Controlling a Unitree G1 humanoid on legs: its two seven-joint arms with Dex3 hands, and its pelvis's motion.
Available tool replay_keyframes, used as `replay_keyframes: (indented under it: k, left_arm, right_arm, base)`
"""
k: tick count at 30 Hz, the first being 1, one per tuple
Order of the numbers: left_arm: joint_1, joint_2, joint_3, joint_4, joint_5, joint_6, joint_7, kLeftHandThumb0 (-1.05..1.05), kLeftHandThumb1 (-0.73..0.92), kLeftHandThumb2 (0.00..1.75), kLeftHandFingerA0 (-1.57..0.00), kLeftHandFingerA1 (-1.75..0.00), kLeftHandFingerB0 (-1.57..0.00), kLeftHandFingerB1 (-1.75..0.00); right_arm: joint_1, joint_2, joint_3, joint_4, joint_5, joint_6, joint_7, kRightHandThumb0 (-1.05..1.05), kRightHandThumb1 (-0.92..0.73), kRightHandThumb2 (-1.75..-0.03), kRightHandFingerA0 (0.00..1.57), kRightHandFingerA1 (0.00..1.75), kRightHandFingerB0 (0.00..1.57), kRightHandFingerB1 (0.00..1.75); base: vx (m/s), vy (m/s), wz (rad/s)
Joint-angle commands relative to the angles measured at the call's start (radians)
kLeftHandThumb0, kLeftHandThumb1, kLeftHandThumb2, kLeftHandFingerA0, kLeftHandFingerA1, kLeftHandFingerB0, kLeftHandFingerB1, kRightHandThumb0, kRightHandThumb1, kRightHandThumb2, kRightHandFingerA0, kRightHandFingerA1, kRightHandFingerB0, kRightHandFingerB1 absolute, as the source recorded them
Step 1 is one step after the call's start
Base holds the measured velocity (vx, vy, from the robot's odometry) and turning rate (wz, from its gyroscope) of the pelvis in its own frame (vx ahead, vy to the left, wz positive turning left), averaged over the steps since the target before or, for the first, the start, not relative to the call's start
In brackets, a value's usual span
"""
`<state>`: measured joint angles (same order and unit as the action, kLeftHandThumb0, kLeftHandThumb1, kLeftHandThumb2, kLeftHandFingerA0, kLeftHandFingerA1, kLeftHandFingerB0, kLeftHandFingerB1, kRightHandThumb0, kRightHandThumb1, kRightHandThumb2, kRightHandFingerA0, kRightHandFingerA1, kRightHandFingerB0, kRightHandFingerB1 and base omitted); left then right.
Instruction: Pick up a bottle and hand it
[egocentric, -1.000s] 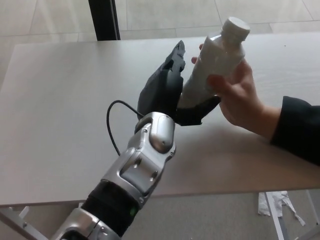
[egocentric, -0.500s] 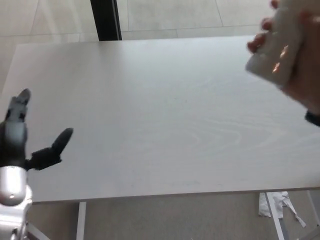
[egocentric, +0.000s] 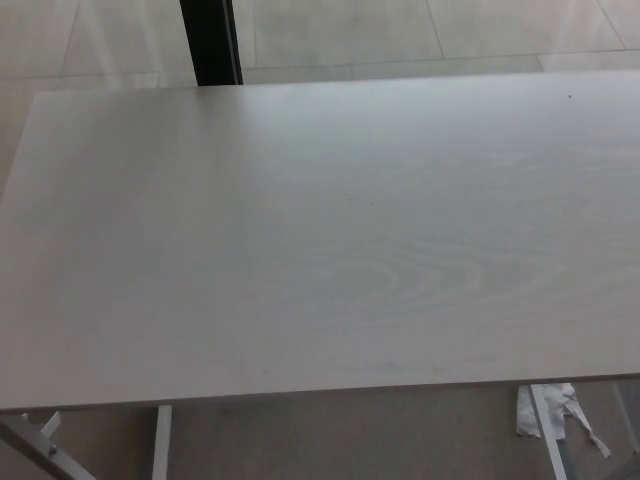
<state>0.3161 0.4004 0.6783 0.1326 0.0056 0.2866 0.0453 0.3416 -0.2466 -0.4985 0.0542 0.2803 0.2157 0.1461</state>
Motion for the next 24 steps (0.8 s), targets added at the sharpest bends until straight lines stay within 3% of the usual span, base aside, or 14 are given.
replay_keyframes:
  k: [1, 2, 3, 6, 7, 8, 9, 10, 11, 12, 15, 16, 17, 24]
  left_arm:
    - [0.069, 0.137, 0.286, 0.311, -0.298, -0.135, -0.309, -0.83, 0.54, 0.9, -0.31, -0.61, -0.05, -0.44]
    - [0.064, 0.14, 0.284, 0.327, -0.295, -0.14, -0.317, -0.83, 0.54, 0.9, -0.31, -0.61, -0.05, -0.44]
    - [0.047, 0.126, 0.202, 0.38, -0.235, -0.136, -0.309, -0.94, 0.56, 0.9, -0.33, -0.63, -0.05, -0.46]
    - [0.108, 0.121, -0.049, 0.404, -0.068, -0.14, -0.39, -0.8, 0.6, 0.58, -0.63, -0.6, -0.12, -0.49]
    - [0.13, 0.126, -0.109, 0.392, -0.034, -0.151, -0.41, -0.71, 0.57, 0.57, -0.64, -0.54, -0.24, -0.42]
    - [0.147, 0.126, -0.143, 0.384, -0.027, -0.171, -0.44, -0.7, 0.44, 0.84, -0.66, -0.61, -0.28, -0.48]
    - [0.164, 0.126, -0.171, 0.378, -0.029, -0.201, -0.479, -0.7, 0.44, 0.84, -0.66, -0.61, -0.28, -0.48]
    - [0.167, 0.12, -0.162, 0.354, -0.068, -0.173, -0.502, -0.67, 0.51, 0.56, -0.77, -0.51, -0.41, -0.38]
    - [0.16, 0.11, -0.143, 0.364, -0.107, -0.187, -0.53, -0.69, 0.53, 0.57, -0.77, -0.48, -0.44, -0.38]
    - [0.145, 0.085, -0.09, 0.362, -0.187, -0.155, -0.562, -0.64, 0.55, 0.57, -0.79, -0.54, -0.54, -0.44]
    - [0.148, 0.07, -0.048, 0.32, -0.233, -0.138, -0.54, -0.76, 0.59, 0.59, -0.91, -0.51, -0.58, -0.43]
    - [0.139, 0.053, 0.002, 0.315, -0.28, -0.113, -0.526, -0.75, 0.59, 0.59, -0.93, -0.52, -0.6, -0.46]
    - [0.117, 0.055, 0.028, 0.368, -0.298, -0.121, -0.529, -0.73, 0.6, 0.6, -0.95, -0.53, -0.65, -0.47]
    - [0.119, 0.066, 0.068, 0.403, -0.327, -0.056, -0.529, -0.67, 0.56, 0.58, -0.97, -0.54, -0.62, -0.5]
  right_arm:
    - [0.038, -0.068, -0.097, 0.059, 0.042, -0.029, 0.047, -0.85, -0.58, -0.58, 0.58, 0.84, 0.3, 0.67]
    - [0.037, -0.067, -0.099, 0.06, 0.041, -0.029, 0.049, -0.85, -0.58, -0.58, 0.58, 0.84, 0.3, 0.67]
    - [0.037, -0.059, -0.106, 0.051, 0.051, -0.012, 0.042, -0.81, -0.42, -0.91, 0.56, 0.81, 0.31, 0.66]
    - [0.039, -0.061, -0.106, 0.047, 0.04, 0.005, 0.033, -0.88, -0.55, -0.6, 0.48, 0.85, 0.3, 0.65]
    - [0.039, -0.06, -0.108, 0.048, 0.04, 0.004, 0.034, -0.89, -0.45, -0.93, 0.56, 0.82, 0.29, 0.65]
    - [0.037, -0.06, -0.109, 0.052, 0.039, -0.001, 0.037, -0.83, -0.58, -0.58, 0.66, 0.84, 0.3, 0.64]
    - [0.035, -0.06, -0.11, 0.055, 0.037, -0.009, 0.04, -0.83, -0.58, -0.58, 0.66, 0.84, 0.3, 0.64]
    - [0.034, -0.058, -0.112, 0.053, 0.039, -0.005, 0.039, -0.83, -0.58, -0.58, 0.65, 0.84, 0.3, 0.64]
    - [0.031, -0.059, -0.114, 0.059, 0.041, 0.001, 0.039, -0.88, -0.43, -0.77, 0.68, 0.85, 0.3, 0.65]
    - [0.035, -0.059, -0.118, 0.063, 0.041, -0.003, 0.041, -0.84, -0.57, -0.58, 0.62, 0.86, 0.31, 0.65]
    - [0.041, -0.068, -0.112, 0.079, 0.02, -0.024, 0.049, -0.86, -0.59, -0.57, 0.58, 0.88, 0.27, 0.64]
    - [0.044, -0.064, -0.112, 0.062, 0.017, -0.007, 0.035, -0.91, -0.45, -0.94, 0.56, 0.85, 0.25, 0.64]
    - [0.052, -0.057, -0.116, 0.04, 0.026, 0.002, 0.035, -0.87, -0.58, -0.58, 0.59, 0.92, 0.29, 0.69]
    - [0.067, -0.05, -0.123, 0.05, 0.02, -0.002, 0.039, -0.87, -0.57, -0.57, 0.59, 0.85, 0.3, 0.68]
  base:
    - [0.0, 0.0, 0.0]
    - [0.0, 0.0, 0.0]
    - [0.0, 0.0, 0.0]
    - [0.0, 0.0, 0.0]
    - [0.0, 0.0, 0.0]
    - [0.0, 0.0, 0.0]
    - [0.0, 0.0, 0.0]
    - [0.0, 0.0, 0.0]
    - [0.0, 0.0, 0.0]
    - [0.0, 0.0, 0.0]
    - [0.0, 0.0, 0.0]
    - [0.0, 0.0, 0.0]
    - [0.0, 0.0, 0.0]
    - [0.0, 0.0, 0.0]
